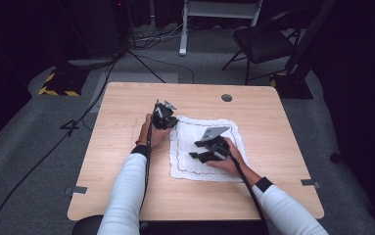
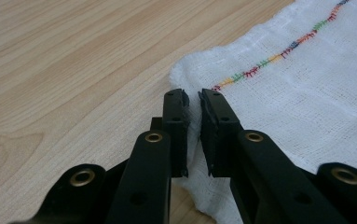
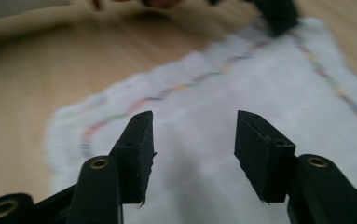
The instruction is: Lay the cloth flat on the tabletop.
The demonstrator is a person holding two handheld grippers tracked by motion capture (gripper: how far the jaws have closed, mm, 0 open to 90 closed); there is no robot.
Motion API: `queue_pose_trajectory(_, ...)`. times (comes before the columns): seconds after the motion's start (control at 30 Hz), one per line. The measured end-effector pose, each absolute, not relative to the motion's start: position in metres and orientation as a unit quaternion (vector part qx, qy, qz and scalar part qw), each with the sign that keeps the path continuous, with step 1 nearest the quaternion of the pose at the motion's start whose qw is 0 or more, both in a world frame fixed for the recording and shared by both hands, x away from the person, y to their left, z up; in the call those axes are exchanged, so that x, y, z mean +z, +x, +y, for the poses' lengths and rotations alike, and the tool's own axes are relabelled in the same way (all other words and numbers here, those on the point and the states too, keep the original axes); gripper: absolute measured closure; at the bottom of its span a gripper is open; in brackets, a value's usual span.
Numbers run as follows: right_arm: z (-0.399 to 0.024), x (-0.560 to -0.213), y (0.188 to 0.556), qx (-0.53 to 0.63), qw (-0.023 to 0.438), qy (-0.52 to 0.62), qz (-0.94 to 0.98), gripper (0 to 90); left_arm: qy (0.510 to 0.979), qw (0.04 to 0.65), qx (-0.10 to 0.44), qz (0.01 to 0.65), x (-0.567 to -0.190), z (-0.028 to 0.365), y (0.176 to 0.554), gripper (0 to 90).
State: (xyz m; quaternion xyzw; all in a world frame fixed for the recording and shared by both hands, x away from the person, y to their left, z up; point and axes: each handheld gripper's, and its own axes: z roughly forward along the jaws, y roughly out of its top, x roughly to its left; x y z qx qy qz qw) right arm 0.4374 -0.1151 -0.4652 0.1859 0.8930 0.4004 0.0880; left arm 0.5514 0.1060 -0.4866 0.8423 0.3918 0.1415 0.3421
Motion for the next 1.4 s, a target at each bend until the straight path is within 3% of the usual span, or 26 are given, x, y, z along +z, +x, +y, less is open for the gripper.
queue_pose_trajectory(0.23,-0.071,-0.475,0.395,0.397,0.053,0.115,0.909,47.5,0.840,0.341,0.140,0.397,-0.490,0.106,0.552,80.6)
queue_pose_trajectory(0.57,-0.052,-0.492,0.389,0.367,0.053,0.129,0.920,52.6,0.841,0.343,0.137,0.395,-0.491,0.103,0.551,80.4)
queue_pose_trajectory(0.73,-0.055,-0.493,0.391,0.367,0.071,0.143,0.916,70.2,0.841,0.343,0.137,0.394,-0.491,0.105,0.550,80.5)
queue_pose_trajectory(0.93,-0.057,-0.493,0.394,0.369,0.079,0.160,0.912,83.9,0.841,0.344,0.136,0.394,-0.492,0.105,0.547,80.6)
queue_pose_trajectory(1.4,-0.061,-0.477,0.392,0.386,0.090,0.139,0.908,86.5,0.839,0.357,0.139,0.386,-0.480,0.113,0.545,80.9)
